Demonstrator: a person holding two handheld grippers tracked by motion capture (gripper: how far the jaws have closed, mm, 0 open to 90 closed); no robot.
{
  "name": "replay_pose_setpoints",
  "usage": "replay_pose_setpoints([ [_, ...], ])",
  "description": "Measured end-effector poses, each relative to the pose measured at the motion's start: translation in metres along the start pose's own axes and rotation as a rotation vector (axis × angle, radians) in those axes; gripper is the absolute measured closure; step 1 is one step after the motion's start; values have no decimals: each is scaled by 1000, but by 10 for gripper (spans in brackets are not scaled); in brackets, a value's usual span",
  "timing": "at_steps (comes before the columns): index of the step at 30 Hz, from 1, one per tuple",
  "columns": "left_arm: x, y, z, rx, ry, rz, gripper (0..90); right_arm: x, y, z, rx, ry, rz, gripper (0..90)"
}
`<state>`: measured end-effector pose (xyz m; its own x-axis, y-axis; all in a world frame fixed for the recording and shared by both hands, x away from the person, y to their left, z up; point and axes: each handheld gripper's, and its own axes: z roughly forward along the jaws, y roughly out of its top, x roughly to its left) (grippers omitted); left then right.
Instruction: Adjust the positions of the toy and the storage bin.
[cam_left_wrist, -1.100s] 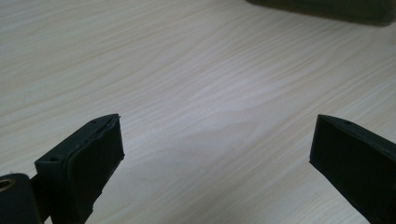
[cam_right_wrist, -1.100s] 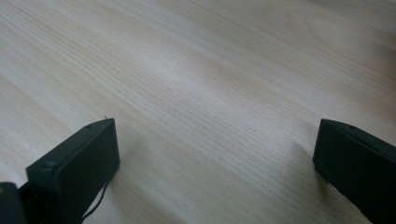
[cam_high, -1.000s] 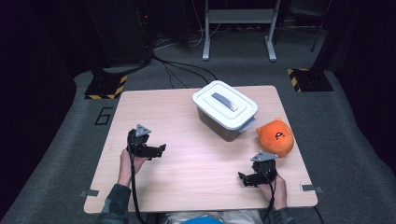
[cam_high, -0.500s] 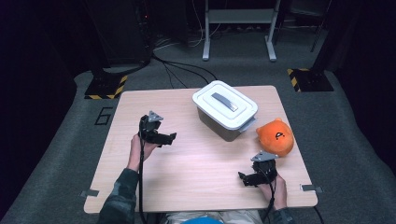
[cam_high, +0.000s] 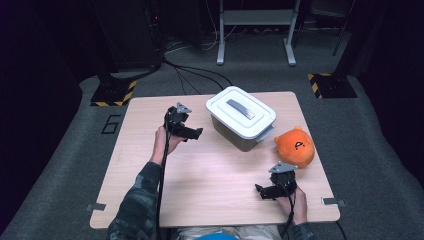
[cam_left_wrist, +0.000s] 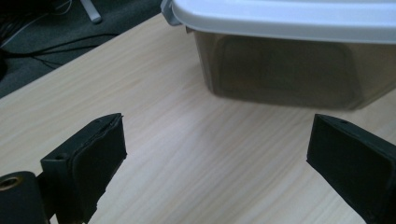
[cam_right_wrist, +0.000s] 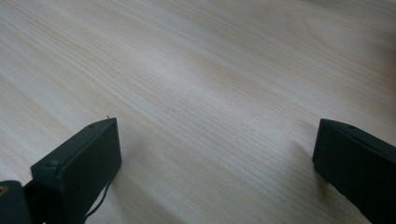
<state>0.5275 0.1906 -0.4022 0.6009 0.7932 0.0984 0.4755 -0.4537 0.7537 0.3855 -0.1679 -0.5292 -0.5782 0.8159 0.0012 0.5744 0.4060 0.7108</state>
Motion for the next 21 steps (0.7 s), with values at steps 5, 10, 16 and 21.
replay_pose_setpoints([
  [5,1,16,9,11,7,15,41,0,0,0,-1,3,0,5],
  [10,2,32,17,0,9,21,52,0,0,0,-1,4,-1,6],
  [16,7,50,29,5,18,16,55,0,0,0,-2,4,-4,7],
  [21,10,69,37,5,27,7,55,0,0,0,-5,2,6,7],
])
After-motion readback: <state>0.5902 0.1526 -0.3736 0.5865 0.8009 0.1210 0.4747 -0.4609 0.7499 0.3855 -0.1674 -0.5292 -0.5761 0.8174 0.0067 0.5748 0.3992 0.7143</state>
